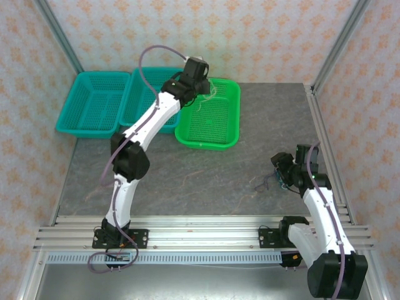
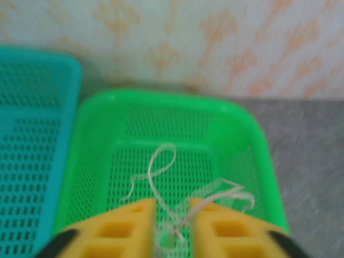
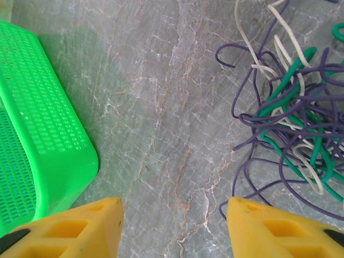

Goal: Untangle the cables

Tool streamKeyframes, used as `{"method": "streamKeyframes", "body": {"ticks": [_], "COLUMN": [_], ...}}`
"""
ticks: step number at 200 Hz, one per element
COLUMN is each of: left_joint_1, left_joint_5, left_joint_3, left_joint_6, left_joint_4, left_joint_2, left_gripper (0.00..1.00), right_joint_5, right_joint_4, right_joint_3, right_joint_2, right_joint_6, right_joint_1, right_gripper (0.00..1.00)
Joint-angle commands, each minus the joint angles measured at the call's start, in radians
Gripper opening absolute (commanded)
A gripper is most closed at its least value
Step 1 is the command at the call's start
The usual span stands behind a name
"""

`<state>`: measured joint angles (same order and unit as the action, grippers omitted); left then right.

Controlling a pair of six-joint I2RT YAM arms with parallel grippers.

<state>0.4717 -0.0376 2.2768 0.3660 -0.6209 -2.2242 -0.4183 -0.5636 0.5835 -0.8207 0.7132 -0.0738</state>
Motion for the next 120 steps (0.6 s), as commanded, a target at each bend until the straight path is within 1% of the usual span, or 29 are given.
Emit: {"method": "streamKeyframes", "body": {"ticks": [1, 7, 15, 30, 44, 50, 74, 81, 98, 120], "left_joint_1": [-0.022, -0.024, -0.025, -0.024, -0.023, -0.021, 0.007, 0.023, 0.079, 0.151], "left_joint_5": [0.104, 0.110, 0.118, 0.142, 0.183, 0.204, 0.252, 0.254, 0.226, 0.162], "left_joint_3": [0.042, 0.025, -0.008, -0.111, -0.226, -0.281, -0.519, -0.583, -0.731, -0.914], "left_joint_6": [0.060, 0.066, 0.067, 0.078, 0.087, 0.089, 0.089, 0.085, 0.067, 0.056], "left_joint_4": [-0.066, -0.068, -0.060, -0.023, 0.021, 0.045, 0.131, 0.141, 0.145, 0.135], "left_joint_2": [0.044, 0.062, 0.098, 0.195, 0.305, 0.380, 0.615, 0.680, 0.828, 0.981], "left_gripper": [0.58, 0.62, 0.65, 0.70, 0.71, 0.71, 0.71, 0.71, 0.71, 0.72], "right_joint_5": [0.015, 0.029, 0.050, 0.076, 0.103, 0.118, 0.235, 0.282, 0.379, 0.406], "right_joint_4": [-0.059, -0.068, -0.080, -0.087, -0.091, -0.091, -0.106, -0.114, -0.114, -0.081], "right_joint_3": [0.030, 0.034, 0.041, 0.053, 0.073, 0.084, 0.140, 0.156, 0.180, 0.191], "right_joint_2": [0.018, 0.018, 0.014, -0.002, -0.040, -0.062, -0.180, -0.216, -0.304, -0.398], "right_joint_6": [0.001, -0.002, -0.005, -0.021, -0.038, -0.047, -0.088, -0.091, -0.091, -0.115], "right_joint_1": [-0.001, -0.003, -0.003, -0.003, -0.003, -0.004, -0.004, -0.004, -0.006, -0.006], "right_gripper": [0.54, 0.54, 0.55, 0.55, 0.56, 0.56, 0.57, 0.61, 0.75, 0.78]}}
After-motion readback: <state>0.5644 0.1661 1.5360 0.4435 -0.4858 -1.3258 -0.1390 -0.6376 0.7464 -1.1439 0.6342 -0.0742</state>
